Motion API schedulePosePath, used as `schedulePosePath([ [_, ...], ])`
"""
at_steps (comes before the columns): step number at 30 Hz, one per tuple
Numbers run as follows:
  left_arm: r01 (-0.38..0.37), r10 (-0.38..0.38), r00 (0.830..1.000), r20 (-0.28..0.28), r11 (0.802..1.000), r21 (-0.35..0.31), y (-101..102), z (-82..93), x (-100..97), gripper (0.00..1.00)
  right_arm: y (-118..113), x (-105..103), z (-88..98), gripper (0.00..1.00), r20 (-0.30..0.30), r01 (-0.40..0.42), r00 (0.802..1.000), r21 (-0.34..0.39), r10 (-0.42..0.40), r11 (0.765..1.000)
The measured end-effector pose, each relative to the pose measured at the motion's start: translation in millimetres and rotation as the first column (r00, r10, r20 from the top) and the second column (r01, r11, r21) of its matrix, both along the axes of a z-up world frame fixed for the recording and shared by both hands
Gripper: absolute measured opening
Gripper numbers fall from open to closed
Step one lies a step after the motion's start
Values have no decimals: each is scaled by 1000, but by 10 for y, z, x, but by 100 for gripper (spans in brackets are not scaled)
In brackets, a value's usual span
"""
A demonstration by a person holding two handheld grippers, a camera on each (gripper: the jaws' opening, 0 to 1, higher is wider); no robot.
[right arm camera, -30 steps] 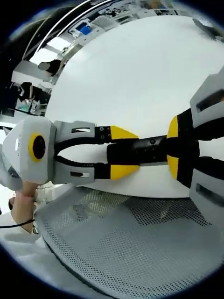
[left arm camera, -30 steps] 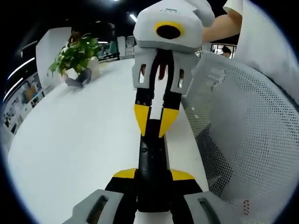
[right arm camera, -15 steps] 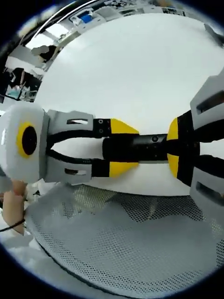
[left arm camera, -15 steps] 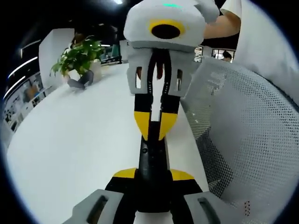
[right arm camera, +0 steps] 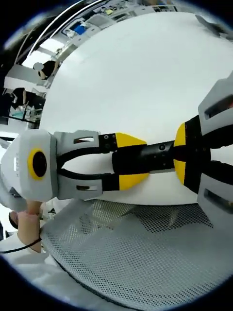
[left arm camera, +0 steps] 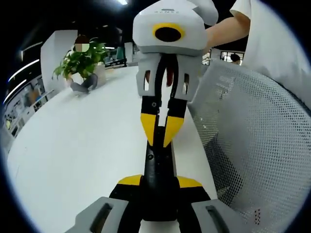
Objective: Press the specified remote control buttons in sequence, fully releasing each button before pressing the next.
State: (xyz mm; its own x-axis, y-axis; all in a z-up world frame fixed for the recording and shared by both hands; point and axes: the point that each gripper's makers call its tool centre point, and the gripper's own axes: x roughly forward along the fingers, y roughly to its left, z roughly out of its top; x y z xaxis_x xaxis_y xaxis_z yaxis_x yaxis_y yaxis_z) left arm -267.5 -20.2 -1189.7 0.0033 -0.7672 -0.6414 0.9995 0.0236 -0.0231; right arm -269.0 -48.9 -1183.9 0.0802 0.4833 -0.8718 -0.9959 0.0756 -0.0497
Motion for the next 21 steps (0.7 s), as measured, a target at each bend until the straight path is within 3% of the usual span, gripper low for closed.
schedulePosePath([
  [5, 1, -1, 1000, 0, 1000, 3, 1, -4, 2, 24, 32, -9, -2, 3, 60, -137, 988, -62, 141, 989],
  [11, 2, -2, 1000, 2, 1000, 6, 3, -6, 0, 24, 45, -11, -16, 2, 40, -192, 979, -133, 199, 972],
  [13, 5, -5, 1000, 4, 1000, 10, 3, -8, 1, 24, 46, 0, -22, 2, 15, -168, 985, -153, 172, 974],
  [15, 6, -6, 1000, 4, 1000, 12, 3, -10, 2, 24, 44, 10, -26, 1, -62, -20, 998, -151, 11, 988],
  [21, 7, -8, 1000, 5, 1000, 11, 1, -11, 1, 24, 30, 9, -30, 1, -29, -31, 999, -134, 28, 990],
])
